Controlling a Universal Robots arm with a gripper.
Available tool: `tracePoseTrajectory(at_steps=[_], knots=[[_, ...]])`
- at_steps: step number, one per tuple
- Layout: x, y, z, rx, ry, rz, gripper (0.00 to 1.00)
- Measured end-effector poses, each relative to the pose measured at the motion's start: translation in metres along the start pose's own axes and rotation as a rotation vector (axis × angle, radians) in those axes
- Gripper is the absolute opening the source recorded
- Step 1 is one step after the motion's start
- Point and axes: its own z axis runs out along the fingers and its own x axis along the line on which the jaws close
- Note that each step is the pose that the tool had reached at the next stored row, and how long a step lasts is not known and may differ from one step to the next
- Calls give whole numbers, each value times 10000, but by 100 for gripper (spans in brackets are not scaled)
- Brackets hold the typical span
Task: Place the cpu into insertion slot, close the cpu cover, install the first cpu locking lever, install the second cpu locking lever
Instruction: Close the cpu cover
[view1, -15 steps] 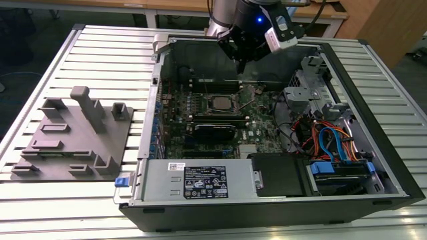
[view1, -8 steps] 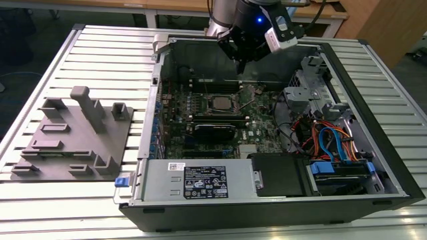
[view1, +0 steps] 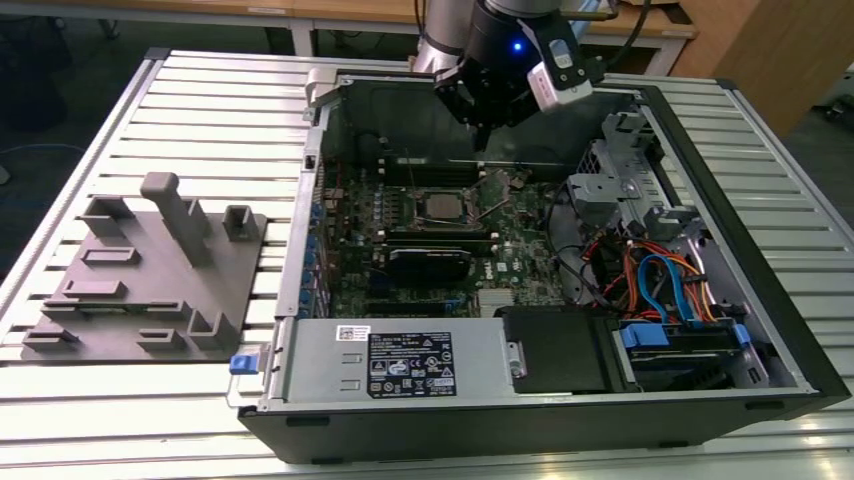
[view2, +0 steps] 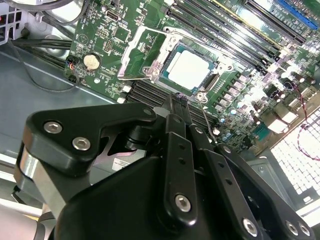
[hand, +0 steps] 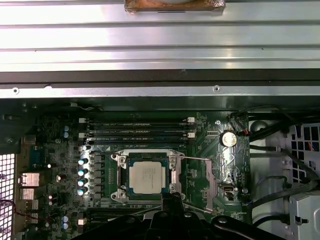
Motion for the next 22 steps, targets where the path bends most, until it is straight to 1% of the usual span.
tracePoseTrajectory(at_steps=[7,9,13,16,22], knots=[[0,-1,13,-5,-2,0,10],[-3,-2,32,-1,-2,0,10],[-20,-7,89,-1,-13,-15,10],[-58,-8,117,-1,-15,-21,10],[-151,-7,134,-1,-14,-37,10]])
